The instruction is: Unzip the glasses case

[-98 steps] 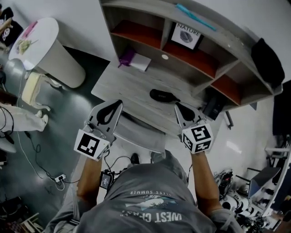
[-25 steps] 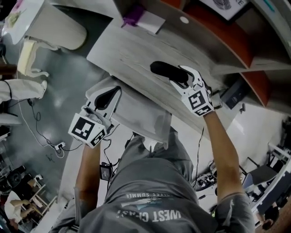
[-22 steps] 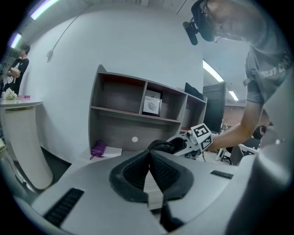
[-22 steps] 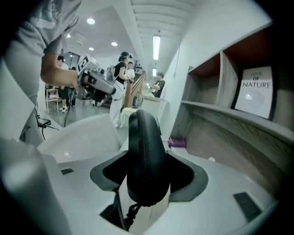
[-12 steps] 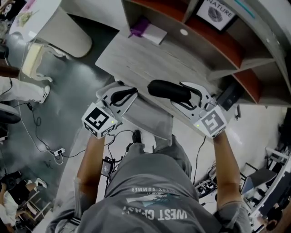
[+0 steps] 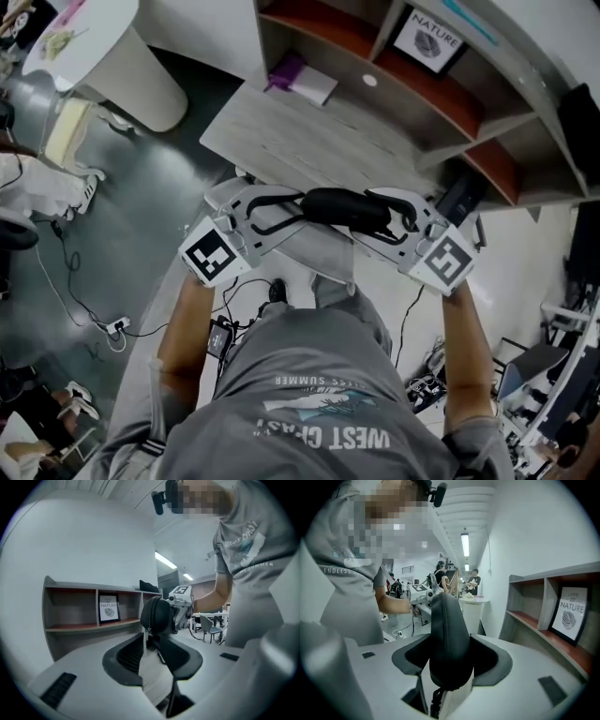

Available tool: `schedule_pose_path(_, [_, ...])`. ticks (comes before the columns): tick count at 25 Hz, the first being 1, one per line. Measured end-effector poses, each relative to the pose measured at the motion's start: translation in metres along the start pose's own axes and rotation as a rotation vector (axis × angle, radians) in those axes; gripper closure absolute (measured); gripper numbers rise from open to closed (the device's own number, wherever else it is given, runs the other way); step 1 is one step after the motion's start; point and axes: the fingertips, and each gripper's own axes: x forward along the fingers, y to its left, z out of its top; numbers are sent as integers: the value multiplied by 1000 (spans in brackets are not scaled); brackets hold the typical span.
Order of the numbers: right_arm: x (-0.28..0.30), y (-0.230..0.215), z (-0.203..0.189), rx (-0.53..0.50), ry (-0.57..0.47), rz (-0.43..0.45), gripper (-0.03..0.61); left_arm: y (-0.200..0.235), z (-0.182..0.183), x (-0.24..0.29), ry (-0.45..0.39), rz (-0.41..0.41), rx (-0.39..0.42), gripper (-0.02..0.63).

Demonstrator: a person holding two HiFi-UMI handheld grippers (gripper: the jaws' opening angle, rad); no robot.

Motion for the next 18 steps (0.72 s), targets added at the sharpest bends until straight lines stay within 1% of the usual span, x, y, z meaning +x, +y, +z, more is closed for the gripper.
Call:
schedule_pose_path(2, [-3,7,2,0,11,8,316,-7,7,-2,-9,-19,60,514])
schedule_pose_path(5, [-6,15,4,8,15,14,316,-16,13,-7,-14,-43,129,558])
schedule_pose_path(12, [-11,34,13,20,6,48,318,-33,24,-20,-6,-89,195,590])
schedule_pose_path(18, [-18,47,14,77,-6,93,321,-47,30,-24,22,-118,251,601])
